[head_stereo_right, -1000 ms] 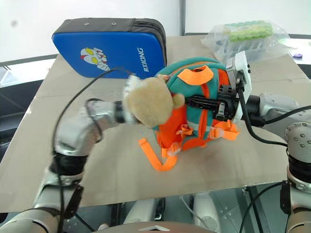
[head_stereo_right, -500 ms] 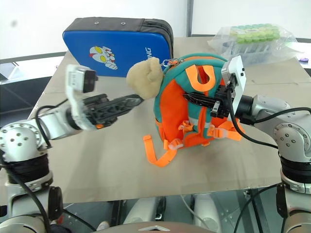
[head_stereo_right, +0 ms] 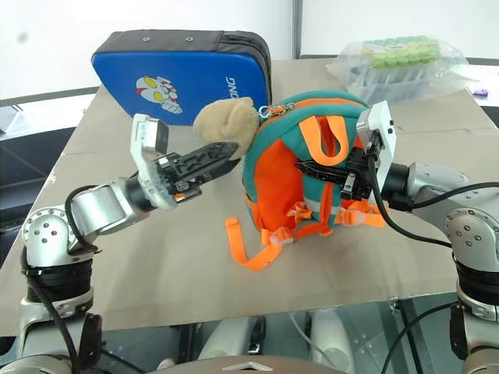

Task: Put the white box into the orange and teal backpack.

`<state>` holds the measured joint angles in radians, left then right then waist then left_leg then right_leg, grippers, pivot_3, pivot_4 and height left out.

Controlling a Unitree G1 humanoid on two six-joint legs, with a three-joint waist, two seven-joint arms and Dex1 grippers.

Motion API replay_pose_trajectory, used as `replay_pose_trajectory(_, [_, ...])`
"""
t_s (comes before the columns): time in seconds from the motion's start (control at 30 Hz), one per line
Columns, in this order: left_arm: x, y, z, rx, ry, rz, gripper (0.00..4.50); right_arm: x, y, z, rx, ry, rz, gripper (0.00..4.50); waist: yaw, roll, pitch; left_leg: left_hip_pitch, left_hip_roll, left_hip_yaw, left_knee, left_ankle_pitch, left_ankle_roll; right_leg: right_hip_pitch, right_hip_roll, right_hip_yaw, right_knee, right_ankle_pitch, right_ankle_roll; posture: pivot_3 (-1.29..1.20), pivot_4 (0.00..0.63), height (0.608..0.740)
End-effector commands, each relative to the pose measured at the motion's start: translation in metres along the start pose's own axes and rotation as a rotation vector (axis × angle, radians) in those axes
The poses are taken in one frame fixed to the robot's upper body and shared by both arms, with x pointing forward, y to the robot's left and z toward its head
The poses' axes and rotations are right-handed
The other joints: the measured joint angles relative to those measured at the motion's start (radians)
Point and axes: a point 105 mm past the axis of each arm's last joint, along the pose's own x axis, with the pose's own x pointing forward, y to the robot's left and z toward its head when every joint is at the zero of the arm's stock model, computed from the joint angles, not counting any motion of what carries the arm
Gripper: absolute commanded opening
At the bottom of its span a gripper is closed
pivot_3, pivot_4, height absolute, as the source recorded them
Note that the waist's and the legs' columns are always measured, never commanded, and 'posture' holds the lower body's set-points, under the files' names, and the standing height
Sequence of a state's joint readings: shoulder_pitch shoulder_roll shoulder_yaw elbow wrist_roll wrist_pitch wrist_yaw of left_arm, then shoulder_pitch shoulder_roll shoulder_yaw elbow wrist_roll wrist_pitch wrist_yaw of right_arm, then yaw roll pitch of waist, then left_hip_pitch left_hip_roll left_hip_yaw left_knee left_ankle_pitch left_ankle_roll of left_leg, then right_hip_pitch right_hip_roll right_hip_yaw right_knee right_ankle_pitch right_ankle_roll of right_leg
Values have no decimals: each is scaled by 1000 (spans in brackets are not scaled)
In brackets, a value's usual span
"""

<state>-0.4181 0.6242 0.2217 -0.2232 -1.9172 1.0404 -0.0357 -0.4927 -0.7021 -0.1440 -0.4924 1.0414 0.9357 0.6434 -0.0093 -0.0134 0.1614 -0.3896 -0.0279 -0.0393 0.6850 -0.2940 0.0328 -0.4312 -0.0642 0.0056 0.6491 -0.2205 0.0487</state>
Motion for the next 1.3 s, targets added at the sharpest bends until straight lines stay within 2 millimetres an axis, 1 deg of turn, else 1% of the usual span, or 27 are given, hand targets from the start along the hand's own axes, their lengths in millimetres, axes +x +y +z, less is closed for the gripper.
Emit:
replay_pose_trajectory(0.03, [-3,-14,15,-15,-84,-95,4449,-6,3,9,-35,-34,-16,0,7,0,0,1,-1,0,0,0,0,1,1,0,0,0,0,0,150,740])
replay_pose_trajectory(0.1, [2,-14,21,-40,-119,-119,4449,-8,3,8,-31,-29,-21,0,12,0,0,2,-2,0,0,0,0,3,1,0,0,0,0,0,150,740])
replay_pose_trajectory(0.27, [17,-17,22,-99,-148,-179,4449,-9,8,6,-26,-21,-19,0,20,0,0,4,-2,2,0,0,0,4,1,2,0,0,0,0,150,740])
replay_pose_trajectory(0.47, [34,-16,9,-134,-83,-170,4449,-7,10,5,-25,-17,-24,0,20,0,0,6,-2,2,-1,0,0,4,2,5,0,0,0,0,150,740])
replay_pose_trajectory(0.5, [35,-16,6,-135,-67,-174,3921,-7,10,5,-26,-18,-28,0,20,0,0,6,-2,2,-1,0,0,4,2,5,0,0,0,0,150,740])
replay_pose_trajectory(0.53, [34,-17,3,-126,-43,-176,3619,-7,8,6,-26,-23,-37,0,21,0,0,6,-2,2,-1,0,0,4,2,5,0,0,0,0,150,740])
replay_pose_trajectory(0.6, [31,-17,-2,-110,-12,-166,2594,-9,5,7,-29,-33,-60,0,20,0,0,6,-3,2,-1,0,0,4,2,5,0,0,0,0,150,740])
replay_pose_trajectory(0.67, [27,-15,1,-104,-19,-155,1803,-11,-3,11,-34,-62,-105,0,19,0,0,6,-3,2,-1,0,0,4,3,5,0,0,0,0,150,740])
replay_pose_trajectory(0.7, [25,-14,3,-95,-23,-146,1378,-12,-10,14,-33,-87,-146,0,20,0,0,6,-2,2,-1,0,0,4,3,5,0,0,0,0,150,740])
replay_pose_trajectory(0.73, [20,-16,8,-73,-34,-143,1157,-14,-22,19,-37,-115,-212,0,18,0,0,6,-2,2,-1,0,0,4,3,5,0,0,0,0,150,740])
replay_pose_trajectory(0.8, [14,-18,13,-48,-50,-143,830,-17,-37,23,-41,-148,-303,0,17,0,0,6,-2,2,-1,0,0,4,4,6,0,0,0,0,150,740])
replay_pose_trajectory(0.87, [4,-13,12,-32,-44,-99,689,-23,-55,26,-34,-172,-405,0,16,0,0,7,-2,3,-1,0,0,4,4,6,0,0,0,0,150,740])
replay_pose_trajectory(0.93, [-13,-1,2,-31,-17,-17,612,-36,-82,33,0,-236,-562,0,12,0,0,7,-2,4,-2,0,0,4,4,7,0,0,0,0,150,740])
replay_pose_trajectory(0.97, [-21,8,-4,-37,-12,33,612,-41,-91,36,16,-269,-615,0,12,0,0,7,-2,4,-2,0,0,4,4,8,0,0,0,0,150,740])
replay_pose_trajectory(1.03, [-36,37,-11,-64,-51,178,612,-50,-104,44,63,-340,-691,0,7,0,0,7,-2,4,-2,0,0,4,4,8,0,0,0,0,150,740])
replay_pose_trajectory(1.17, [-67,89,-22,-104,-157,423,610,-58,-112,51,115,-407,-740,0,13,0,0,7,-3,3,-4,0,0,4,3,7,-1,0,0,0,150,740])
replay_pose_trajectory(1.23, [-78,107,-29,-111,-181,518,609,-62,-113,52,117,-412,-752,0,20,0,0,7,-3,3,-4,0,0,4,3,7,-1,0,0,0,150,740])
replay_pose_trajectory(1.3, [-80,119,-42,-108,-167,574,572,-68,-115,56,128,-435,-769,0,23,0,0,7,-3,4,-4,0,0,4,3,7,-2,0,0,0,150,740])
